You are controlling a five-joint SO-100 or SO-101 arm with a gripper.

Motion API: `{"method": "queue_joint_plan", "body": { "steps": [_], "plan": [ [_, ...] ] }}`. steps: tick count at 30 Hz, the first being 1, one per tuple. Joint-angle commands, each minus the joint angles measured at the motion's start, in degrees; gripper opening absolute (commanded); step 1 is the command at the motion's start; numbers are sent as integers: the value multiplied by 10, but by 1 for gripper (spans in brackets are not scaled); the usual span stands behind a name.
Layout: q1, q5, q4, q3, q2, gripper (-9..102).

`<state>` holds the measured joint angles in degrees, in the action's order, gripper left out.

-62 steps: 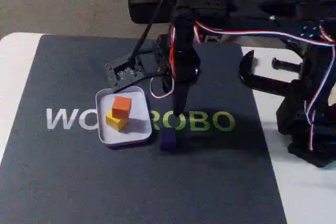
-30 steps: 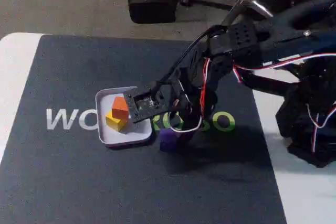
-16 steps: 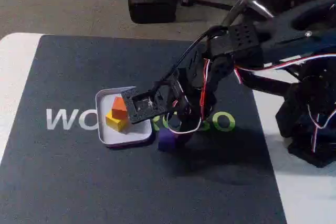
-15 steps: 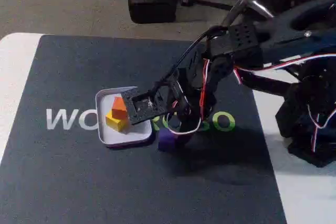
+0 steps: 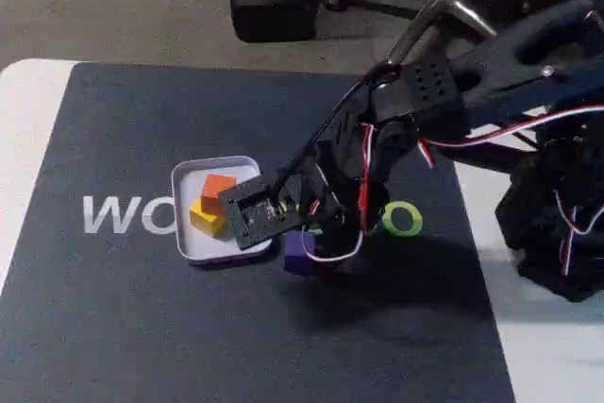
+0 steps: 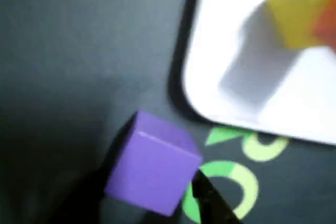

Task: Move blocks one by one until all three blocks are in the tray.

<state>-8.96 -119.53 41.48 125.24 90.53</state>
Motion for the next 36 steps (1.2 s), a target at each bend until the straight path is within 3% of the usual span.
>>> {"method": "queue_joint_plan", "body": {
  "steps": [1, 7, 12, 18, 36],
  "plan": [
    [1, 0, -6, -2, 2, 9],
    [-11, 4, -11, -5, -3, -8],
    [-33, -1, -11, 2, 9, -8],
    [-30, 0, -11, 1, 12, 13],
    [25, 40, -11, 63, 92, 16]
  ]
}}
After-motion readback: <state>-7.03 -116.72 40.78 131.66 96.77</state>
